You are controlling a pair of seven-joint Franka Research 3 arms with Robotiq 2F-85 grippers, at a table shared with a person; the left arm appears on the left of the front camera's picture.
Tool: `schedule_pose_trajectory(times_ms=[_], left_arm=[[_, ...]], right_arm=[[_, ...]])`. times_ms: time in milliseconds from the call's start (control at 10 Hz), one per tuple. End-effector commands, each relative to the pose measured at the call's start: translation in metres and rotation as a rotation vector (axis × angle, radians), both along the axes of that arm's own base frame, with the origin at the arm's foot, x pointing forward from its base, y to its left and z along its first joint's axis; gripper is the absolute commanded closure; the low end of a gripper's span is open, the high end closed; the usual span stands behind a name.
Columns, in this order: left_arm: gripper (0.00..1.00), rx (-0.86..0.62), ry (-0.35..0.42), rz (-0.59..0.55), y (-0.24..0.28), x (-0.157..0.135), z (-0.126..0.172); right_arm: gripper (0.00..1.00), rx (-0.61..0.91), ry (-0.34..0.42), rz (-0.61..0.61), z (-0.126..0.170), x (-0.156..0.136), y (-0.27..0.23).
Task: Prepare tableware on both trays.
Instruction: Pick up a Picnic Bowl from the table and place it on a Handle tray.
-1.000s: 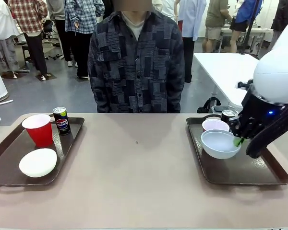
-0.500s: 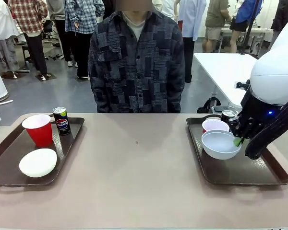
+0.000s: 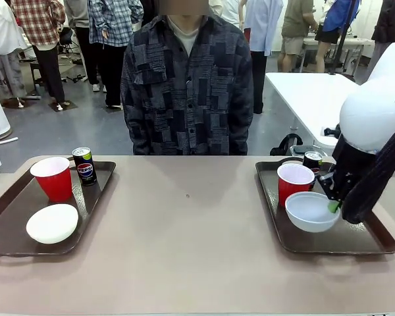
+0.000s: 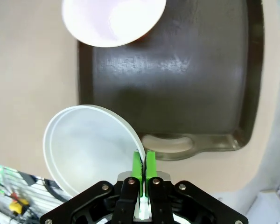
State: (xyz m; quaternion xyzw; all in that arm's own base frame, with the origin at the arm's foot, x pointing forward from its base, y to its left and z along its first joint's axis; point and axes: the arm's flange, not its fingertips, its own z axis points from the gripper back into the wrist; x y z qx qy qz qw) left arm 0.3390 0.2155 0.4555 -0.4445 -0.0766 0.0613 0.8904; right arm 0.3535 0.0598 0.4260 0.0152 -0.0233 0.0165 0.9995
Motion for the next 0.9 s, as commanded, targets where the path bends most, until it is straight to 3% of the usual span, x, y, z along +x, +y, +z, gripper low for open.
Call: schedule_pose_trajectory(times_ms=[0, 500, 600, 700, 800], left_arm=[[0.26, -0.002, -0.003, 0.002, 0.000, -0.001, 0.002], [0.26, -0.002, -0.003, 0.002, 0.000, -0.001, 0.002], [0.26, -0.002, -0.003, 0.002, 0.000, -0.001, 0.002], [0.26, -0.002, -0.003, 0.002, 0.000, -0.001, 0.002], [0.26, -0.002, -0.003, 0.002, 0.000, -0.001, 0.002]], right_arm=[[0.96, -0.063, -0.008, 0.058, -0.028, 0.006, -0.012], [0.96, -0.064, 0.006, 0.085, -0.070, 0.023, -0.025], [0.84, -0.063, 0.005, 0.094, -0.070, 0.023, -0.026], [0.36, -0.062, -0.006, 0.099, -0.067, 0.021, -0.025], [0.24, -0.058, -0.014, 0.099, -0.064, 0.020, -0.026]])
